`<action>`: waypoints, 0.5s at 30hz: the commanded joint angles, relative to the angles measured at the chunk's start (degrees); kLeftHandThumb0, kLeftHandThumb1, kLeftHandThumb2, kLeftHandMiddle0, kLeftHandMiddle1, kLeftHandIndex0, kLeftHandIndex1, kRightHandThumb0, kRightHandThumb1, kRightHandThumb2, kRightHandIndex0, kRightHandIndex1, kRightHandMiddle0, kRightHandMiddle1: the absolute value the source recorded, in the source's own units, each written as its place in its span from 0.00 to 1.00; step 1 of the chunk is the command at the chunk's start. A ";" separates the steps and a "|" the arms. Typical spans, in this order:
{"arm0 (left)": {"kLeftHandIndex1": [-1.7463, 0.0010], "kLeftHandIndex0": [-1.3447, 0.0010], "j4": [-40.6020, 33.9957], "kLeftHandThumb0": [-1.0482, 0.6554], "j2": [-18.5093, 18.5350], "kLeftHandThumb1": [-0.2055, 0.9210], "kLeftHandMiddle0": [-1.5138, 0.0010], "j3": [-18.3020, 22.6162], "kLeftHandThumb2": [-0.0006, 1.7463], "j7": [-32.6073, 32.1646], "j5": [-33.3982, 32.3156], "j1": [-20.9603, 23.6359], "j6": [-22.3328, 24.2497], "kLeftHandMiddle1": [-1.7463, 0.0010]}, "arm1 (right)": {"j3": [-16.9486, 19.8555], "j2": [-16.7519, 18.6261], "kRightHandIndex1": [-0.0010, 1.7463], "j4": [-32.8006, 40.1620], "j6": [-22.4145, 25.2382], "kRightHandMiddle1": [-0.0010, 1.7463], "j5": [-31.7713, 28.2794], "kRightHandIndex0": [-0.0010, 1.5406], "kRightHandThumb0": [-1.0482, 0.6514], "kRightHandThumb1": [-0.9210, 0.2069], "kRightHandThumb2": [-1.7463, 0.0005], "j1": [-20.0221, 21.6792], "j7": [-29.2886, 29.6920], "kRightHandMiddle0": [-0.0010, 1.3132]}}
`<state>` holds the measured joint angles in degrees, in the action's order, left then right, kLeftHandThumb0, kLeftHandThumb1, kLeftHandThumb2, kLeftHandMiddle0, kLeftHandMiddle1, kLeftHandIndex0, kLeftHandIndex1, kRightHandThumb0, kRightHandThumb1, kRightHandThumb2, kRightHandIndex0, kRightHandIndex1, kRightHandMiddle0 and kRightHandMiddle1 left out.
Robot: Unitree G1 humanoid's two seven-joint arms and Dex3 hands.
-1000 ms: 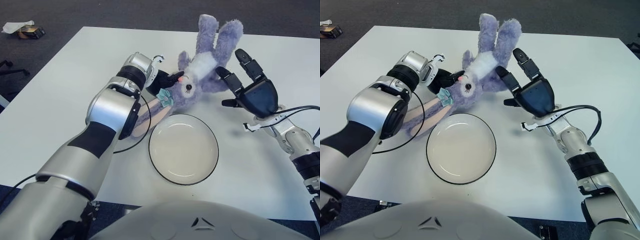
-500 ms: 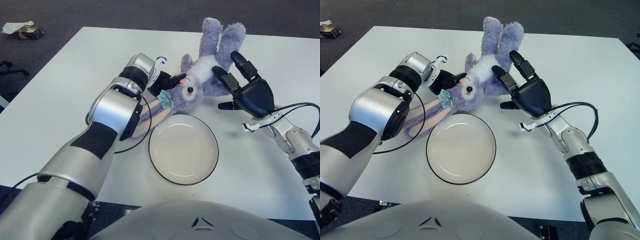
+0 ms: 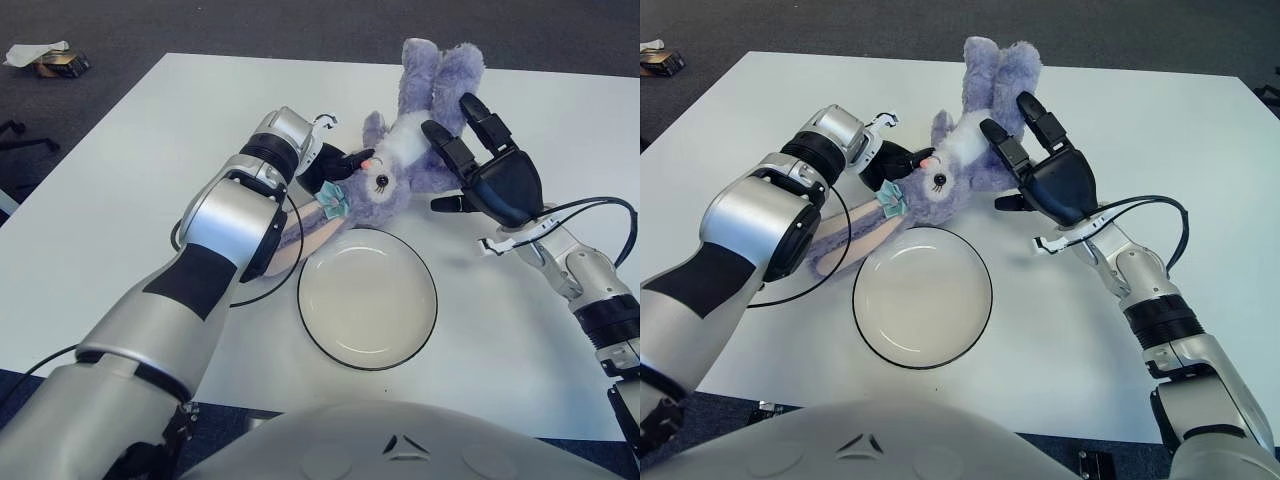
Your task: Put the doll into the plate.
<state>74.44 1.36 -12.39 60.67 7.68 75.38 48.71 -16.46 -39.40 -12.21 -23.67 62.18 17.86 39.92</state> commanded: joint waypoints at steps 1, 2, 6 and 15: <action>0.00 0.61 -0.54 0.35 -0.42 0.56 0.14 -0.16 0.68 1.69 0.03 0.77 -0.81 0.00 | -0.25 0.94 0.00 -0.70 0.81 0.08 -0.05 0.00 0.09 0.02 0.82 1.18 1.12 0.00; 0.00 0.61 -0.54 0.35 -0.45 0.56 0.14 -0.15 0.68 1.79 -0.01 0.68 -1.01 0.00 | -0.34 1.25 0.00 -0.80 1.03 0.08 0.16 0.00 0.08 0.01 0.82 1.34 1.40 0.00; 0.00 0.61 -0.33 0.35 -0.68 0.56 0.14 -0.26 0.68 2.34 0.07 0.55 -1.29 0.00 | -0.49 2.01 0.00 -0.76 1.81 0.09 0.66 0.00 0.07 0.00 0.83 1.61 2.33 0.00; 0.00 0.61 0.51 0.36 -2.18 0.57 0.15 -1.01 0.67 2.08 0.69 1.08 1.33 0.00 | -0.88 2.95 0.00 0.10 3.81 0.13 1.00 0.00 0.06 0.00 0.84 1.83 1.97 0.00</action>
<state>74.69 -0.16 -12.95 62.04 7.81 75.38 49.04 -16.89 -36.77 -12.66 -20.67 62.51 19.03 41.99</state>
